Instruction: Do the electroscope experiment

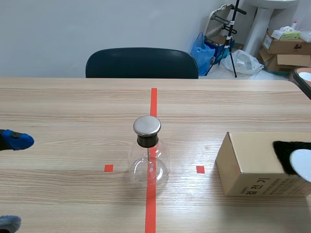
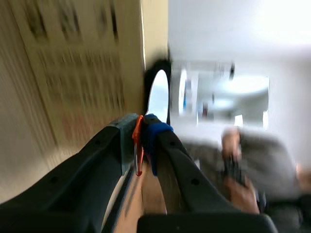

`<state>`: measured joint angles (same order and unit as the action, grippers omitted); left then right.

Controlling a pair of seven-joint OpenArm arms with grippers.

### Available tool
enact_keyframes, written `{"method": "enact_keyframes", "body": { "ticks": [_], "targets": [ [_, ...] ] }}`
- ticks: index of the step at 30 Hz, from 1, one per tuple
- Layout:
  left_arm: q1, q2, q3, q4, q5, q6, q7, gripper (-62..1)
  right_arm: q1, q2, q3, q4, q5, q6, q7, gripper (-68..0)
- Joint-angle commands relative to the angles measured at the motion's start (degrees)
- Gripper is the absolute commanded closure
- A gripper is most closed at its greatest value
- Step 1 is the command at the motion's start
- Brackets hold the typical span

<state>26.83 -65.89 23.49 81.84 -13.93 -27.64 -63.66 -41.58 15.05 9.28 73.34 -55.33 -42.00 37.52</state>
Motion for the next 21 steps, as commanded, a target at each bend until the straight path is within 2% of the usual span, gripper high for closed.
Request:
{"method": "enact_keyframes", "body": {
  "ticks": [1,3,4,7,8,9,11,12,13,16,17,20,21],
  "targets": [
    [0.1,0.1,-0.4,0.3,-0.4,-0.1,-0.9,-62.3,0.3,0.2,-0.3,0.3,0.8,-2.9,-3.6,-1.7],
    [0.1,0.1,-0.4,0.3,-0.4,-0.1,-0.9,-62.3,-0.2,0.2,-0.2,0.3,0.9,-2.9,-10.4,-1.8],
    [0.1,0.1,-0.4,0.3,-0.4,-0.1,-0.9,-62.3,-0.2,0.2,-0.2,0.3,0.7,-2.9,-11.0,-1.8],
    [0.1,0.1,-0.4,0.3,-0.4,-0.1,-0.9,-62.3,0.2,0.2,-0.4,0.3,0.4,-2.9,-1.4,-1.7],
    [0.1,0.1,-0.4,0.3,-0.4,-0.1,-0.9,-62.3,0.2,0.1,-0.4,0.3,0.5,-2.9,-0.1,-1.8],
    [0.1,0.1,-0.4,0.3,-0.4,-0.1,-0.9,-62.3,0.1,0.1,-0.3,0.3,0.8,-2.9,-2.1,-1.7],
    [0.1,0.1,-0.4,0.3,-0.4,-0.1,-0.9,-62.3,-0.3,-0.5,-0.1,0.3,0.6,-2.9,-11.9,-1.7],
    [0.1,0.1,-0.4,0.3,-0.4,-0.1,-0.9,-62.3,-0.3,-0.5,-0.1,0.3,-0.1,-2.9,-14.3,-1.7],
    [0.1,0.1,-0.4,0.3,-0.4,-0.1,-0.9,-62.3,-0.3,-0.4,-0.2,0.3,-0.6,-2.9,-12.8,-1.7],
    [0.1,0.1,-0.4,0.3,-0.4,-0.1,-0.9,-62.3,-0.2,-0.4,-0.3,0.3,-0.5,-2.9,-0.6,-1.8],
    [0.1,0.1,-0.4,0.3,-0.4,-0.1,-0.9,-62.3,-0.2,-0.5,-0.3,0.3,0.2,-2.9,-0.8,-1.8],
    [0.1,0.1,-0.4,0.3,-0.4,-0.1,-0.9,-62.3,-0.5,-0.6,-0.3,0.3,0.2,-2.9,-14.7,-1.7],
    [0.1,0.1,-0.4,0.3,-0.4,-0.1,-0.9,-62.3,-0.5,-0.6,-0.2,0.3,-0.3,-2.9,-15.1,-1.7]
  ]
}}
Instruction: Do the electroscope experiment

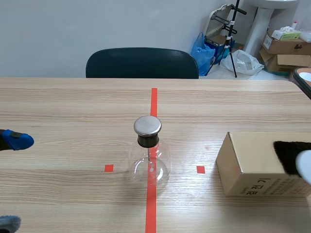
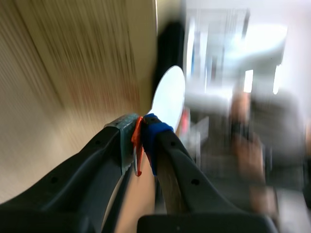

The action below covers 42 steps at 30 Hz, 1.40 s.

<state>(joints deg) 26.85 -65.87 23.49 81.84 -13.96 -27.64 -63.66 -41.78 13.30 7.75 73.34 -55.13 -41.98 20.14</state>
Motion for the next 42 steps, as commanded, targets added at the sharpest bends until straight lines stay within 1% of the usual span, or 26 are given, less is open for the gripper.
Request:
{"method": "enact_keyframes", "body": {
  "ticks": [1,3,4,5,8,9,12,13,17,18,20,21,22,24,25,26,29,30,31,33,34,35,37,38,39,42],
  "targets": [
    [0.1,0.1,-0.4,0.3,-0.4,-0.1,-0.9,-62.3,-0.1,1.2,1.3,0.3,-0.7,-2.9,5.6,-1.7],
    [0.1,0.1,-0.4,0.3,-0.4,-0.1,-0.9,-62.3,0.2,1.3,1.3,0.3,-0.6,-2.9,15.9,-1.7],
    [0.1,0.1,-0.4,0.3,-0.4,-0.1,-0.9,-62.3,0.2,1.3,1.3,0.3,-0.5,-2.9,18.3,-1.7],
    [0.1,0.1,-0.4,0.3,-0.4,-0.1,-0.9,-62.3,0.1,1.3,1.3,0.3,0.2,-2.9,17.4,-1.7],
    [0.1,0.1,-0.4,0.3,-0.4,-0.1,-0.9,-62.3,-0.3,0.9,1.3,0.3,-0.3,-2.9,3.7,-1.7],
    [0.1,0.1,-0.4,0.3,-0.4,-0.1,-0.9,-62.3,-0.1,0.8,1.3,0.3,-1.2,-2.9,4.0,-1.7],
    [0.1,0.1,-0.4,0.3,-0.4,-0.1,-0.9,-62.3,0.1,1.0,1.3,0.3,-1.6,-2.9,17.3,-1.7],
    [0.1,0.1,-0.4,0.3,-0.4,-0.1,-0.9,-62.3,0.0,1.0,1.3,0.3,-1.1,-2.9,18.3,-1.7],
    [0.1,0.1,-0.4,0.3,-0.4,-0.1,-0.8,-62.3,-0.3,0.7,1.3,0.3,-2.1,-2.9,3.1,-1.7],
    [0.1,0.1,-0.4,0.3,-0.4,-0.1,-0.8,-62.3,-0.2,0.8,1.3,0.3,-2.9,-2.9,5.1,-1.7],
    [0.1,0.1,-0.4,0.3,-0.4,-0.1,-0.9,-62.3,0.1,1.1,1.3,0.3,-2.9,-2.9,15.6,-1.7],
    [0.1,0.1,-0.4,0.3,-0.4,-0.1,-0.9,-62.3,0.2,1.2,1.3,0.4,-2.3,-2.9,18.3,-1.7],
    [0.1,0.1,-0.4,0.3,-0.4,-0.1,-0.9,-62.3,0.2,1.1,1.3,0.4,-1.5,-2.9,17.0,-1.7],
    [0.1,0.1,-0.4,0.3,-0.4,-0.1,-0.9,-62.3,-0.1,1.1,1.3,0.4,-1.5,-2.9,6.9,-1.7],
    [0.1,0.1,-0.4,0.3,-0.4,-0.1,-0.9,-62.3,-0.1,1.1,1.3,0.3,-2.3,-2.9,4.1,-1.7],
    [0.1,0.1,-0.4,0.3,-0.4,-0.1,-0.8,-62.3,-0.1,1.1,1.4,0.3,-2.8,-2.9,5.0,-1.7],
    [0.1,0.1,-0.4,0.3,-0.4,-0.1,-0.9,-62.3,0.4,1.1,1.3,0.3,-2.7,-2.9,18.6,-1.7],
    [0.1,0.1,-0.4,0.3,-0.4,-0.1,-0.9,-62.3,0.3,1.1,1.3,0.3,-2.3,-2.9,19.1,-1.7],
    [0.1,0.1,-0.4,0.3,-0.4,-0.1,-0.9,-62.3,0.2,1.0,1.3,0.3,-1.7,-2.9,16.3,-1.7],
    [0.1,0.1,-0.4,0.3,-0.4,-0.1,-0.9,-62.3,-0.2,0.8,1.4,0.2,-1.6,-2.9,5.6,-1.7],
    [0.1,0.1,-0.4,0.3,-0.4,-0.1,-0.8,-62.3,-0.1,0.8,1.4,0.2,-2.2,-2.9,3.8,-1.7],
    [0.1,0.1,-0.4,0.3,-0.4,-0.1,-0.9,-62.3,-0.1,0.8,1.6,0.2,-2.6,-2.9,6.3,-1.7],
    [0.1,0.1,-0.4,0.3,-0.4,-0.1,-0.8,-62.3,0.0,0.8,1.7,0.2,-2.5,-2.9,17.1,-1.7],
    [0.1,0.1,-0.4,0.3,-0.4,-0.1,-0.9,-62.3,0.0,0.8,1.7,0.2,-2.1,-2.9,20.2,-1.7],
    [0.1,0.1,-0.4,0.3,-0.4,-0.1,-0.9,-62.3,-0.1,0.7,1.7,0.2,-1.7,-2.9,19.8,-1.7],
    [0.1,0.1,-0.4,0.3,-0.4,-0.1,-0.9,-62.3,-0.5,0.6,1.7,0.1,-2.1,-2.9,5.5,-1.7]
  ]
}}
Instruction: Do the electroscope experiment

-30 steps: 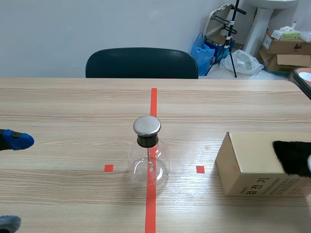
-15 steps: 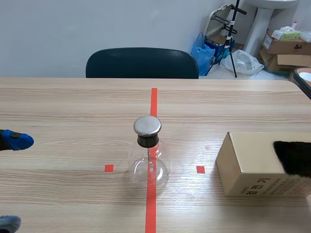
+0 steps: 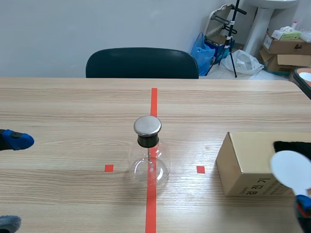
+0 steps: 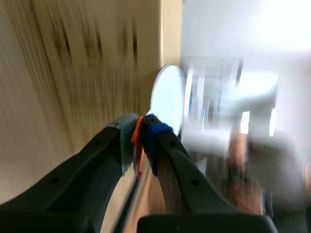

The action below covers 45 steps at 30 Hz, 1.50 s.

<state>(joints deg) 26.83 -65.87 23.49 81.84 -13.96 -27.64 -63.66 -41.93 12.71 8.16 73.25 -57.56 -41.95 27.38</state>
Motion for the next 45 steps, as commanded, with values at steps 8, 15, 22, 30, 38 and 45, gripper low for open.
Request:
{"method": "enact_keyframes", "body": {
  "ticks": [8,15,22,30,38,45],
  "targets": [
    [0.1,0.1,-0.4,0.3,-0.4,-0.1,-0.9,-62.3,-0.1,1.4,1.6,0.2,0.4,-2.9,6.0,-1.7],
    [0.1,0.1,-0.4,0.3,-0.4,-0.1,-0.9,-62.3,0.1,1.2,2.2,0.2,-0.3,-2.9,14.7,-1.7],
    [0.1,0.1,-0.4,0.3,-0.4,-0.1,-0.9,-62.3,0.3,1.3,2.3,0.2,-2.3,-2.9,12.7,-1.7],
    [0.1,0.1,-0.4,0.3,-0.4,-0.1,-0.9,-62.3,0.3,1.4,2.3,0.2,-2.4,-2.9,8.9,-1.7],
    [0.1,0.1,-0.4,0.3,-0.4,-0.1,-0.9,-62.3,0.3,1.1,2.3,0.2,-2.7,-2.9,4.0,-1.7],
    [0.1,0.1,-0.4,0.3,-0.4,-0.1,-0.9,-62.3,0.5,0.9,2.6,0.2,-2.0,-2.9,-1.8,-1.7]
  ]
}}
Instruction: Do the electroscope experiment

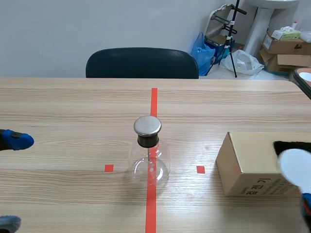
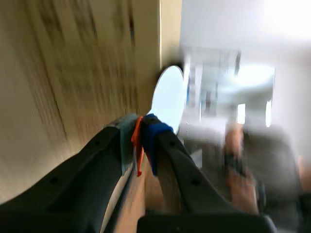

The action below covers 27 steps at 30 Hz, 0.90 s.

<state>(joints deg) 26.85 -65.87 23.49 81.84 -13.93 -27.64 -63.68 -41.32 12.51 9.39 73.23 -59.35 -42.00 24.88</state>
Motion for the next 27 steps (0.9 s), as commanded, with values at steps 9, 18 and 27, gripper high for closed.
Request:
{"method": "enact_keyframes", "body": {
  "ticks": [9,18,27],
  "targets": [
    [0.1,0.1,-0.4,0.3,-0.4,-0.1,-0.8,-62.3,0.3,1.0,1.6,0.2,-1.0,-2.7,1.6,-1.7],
    [0.1,0.1,-0.4,0.3,-0.4,-0.1,-0.8,-62.3,0.5,0.8,1.6,0.2,-2.3,-2.9,3.3,-1.7],
    [0.1,0.1,-0.4,0.3,-0.4,-0.1,-0.8,-62.3,0.7,0.5,1.6,0.2,-2.4,-2.9,3.3,-1.7]
  ]
}}
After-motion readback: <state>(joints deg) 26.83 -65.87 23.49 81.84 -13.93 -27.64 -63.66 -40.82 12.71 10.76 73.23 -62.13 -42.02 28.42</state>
